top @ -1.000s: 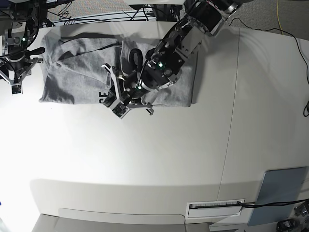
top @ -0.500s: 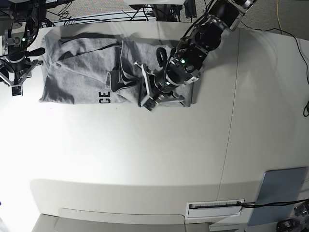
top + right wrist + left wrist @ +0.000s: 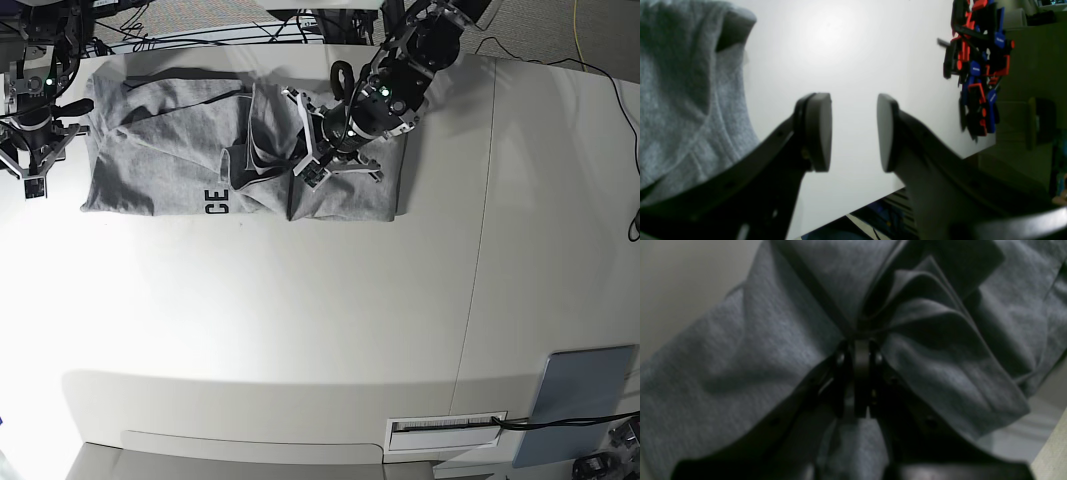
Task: Fold the T-shirt properly
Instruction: 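Press and tuck the folded end flat with the left gripper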
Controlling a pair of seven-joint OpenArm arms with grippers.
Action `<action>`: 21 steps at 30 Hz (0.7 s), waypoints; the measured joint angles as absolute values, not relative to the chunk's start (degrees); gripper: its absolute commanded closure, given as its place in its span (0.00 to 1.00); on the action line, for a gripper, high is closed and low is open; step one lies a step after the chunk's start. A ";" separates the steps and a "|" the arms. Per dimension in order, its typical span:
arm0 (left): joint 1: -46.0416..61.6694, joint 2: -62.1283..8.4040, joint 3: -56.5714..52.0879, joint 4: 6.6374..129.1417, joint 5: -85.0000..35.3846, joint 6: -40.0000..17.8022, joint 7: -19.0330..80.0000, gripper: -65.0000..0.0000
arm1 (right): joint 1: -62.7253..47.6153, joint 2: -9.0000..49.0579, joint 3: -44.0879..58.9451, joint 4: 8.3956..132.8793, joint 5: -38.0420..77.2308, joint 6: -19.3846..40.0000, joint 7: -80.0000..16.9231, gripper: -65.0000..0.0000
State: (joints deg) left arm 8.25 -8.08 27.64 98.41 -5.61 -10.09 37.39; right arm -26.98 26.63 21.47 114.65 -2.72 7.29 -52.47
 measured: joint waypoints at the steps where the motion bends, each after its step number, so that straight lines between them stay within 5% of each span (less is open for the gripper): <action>1: 8.23 -7.57 27.62 98.41 -5.58 -10.04 37.41 0.95 | -26.98 26.63 21.47 114.65 -2.72 7.29 -52.45 0.65; 21: -0.99 5.02 27.62 85.34 -3.42 -10.15 32.97 0.95 | -26.98 26.63 21.47 114.65 -2.70 7.31 -53.76 0.65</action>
State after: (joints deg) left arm -0.99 5.02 27.62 85.34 -3.42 -10.15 32.97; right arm -26.98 26.63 21.47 114.65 -2.70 7.31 -53.76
